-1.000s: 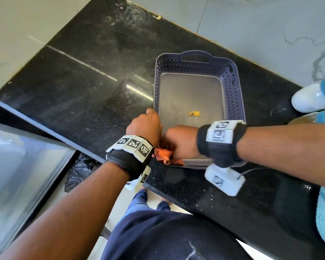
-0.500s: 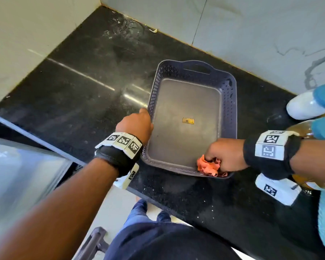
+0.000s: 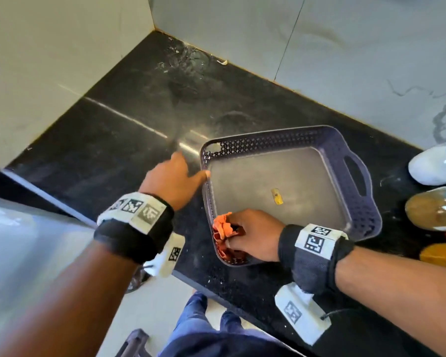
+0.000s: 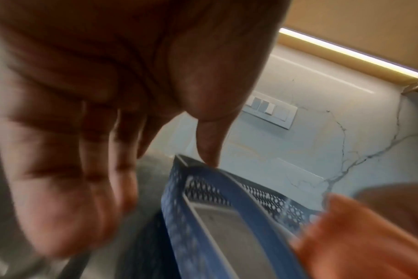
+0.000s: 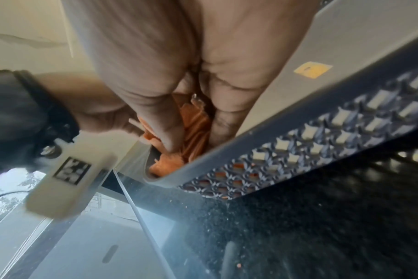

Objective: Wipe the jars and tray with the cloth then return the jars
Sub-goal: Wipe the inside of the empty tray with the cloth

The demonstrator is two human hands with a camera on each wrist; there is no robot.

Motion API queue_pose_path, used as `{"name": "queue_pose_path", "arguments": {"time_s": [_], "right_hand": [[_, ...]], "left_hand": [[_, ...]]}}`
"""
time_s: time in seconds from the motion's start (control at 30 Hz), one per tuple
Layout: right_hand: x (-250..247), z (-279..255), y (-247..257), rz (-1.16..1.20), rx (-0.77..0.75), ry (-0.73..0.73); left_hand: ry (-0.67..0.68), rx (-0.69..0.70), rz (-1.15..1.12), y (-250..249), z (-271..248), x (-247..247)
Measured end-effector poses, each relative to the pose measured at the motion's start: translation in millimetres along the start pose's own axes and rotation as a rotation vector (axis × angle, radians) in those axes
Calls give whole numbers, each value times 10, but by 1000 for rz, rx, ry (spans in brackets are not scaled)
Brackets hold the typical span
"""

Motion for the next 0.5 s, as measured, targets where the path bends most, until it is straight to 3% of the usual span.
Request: {"name": "queue_pose_path", "arguments": {"time_s": [0.07,0.13,0.3,0.4,0.5], "right_hand": [[-22,-8,53,-36,2,11],[-24,-18,111,-110,6,12],[55,-29,31,-254,-56,91],[-100,-59,-58,-497,-87,261],[-357,-170,-314,-693,9,466]], "left_hand": [[224,-78,-123,14,-160,211],[261,-61,-122,-31,-224,331],[40,-26,53,-174,-154,431],[13,-6,105,-205,-175,427],[-34,-15,159,-171,-155,390]]}}
Point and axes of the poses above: each hand's wrist, its own z-axis towards the middle knuckle, its own x-axis out of the palm, y = z × x, the point moved 2 cm from there along z, towards the middle knuckle, and after that the axes turned 5 degrees about y, right-handed, at the moved point
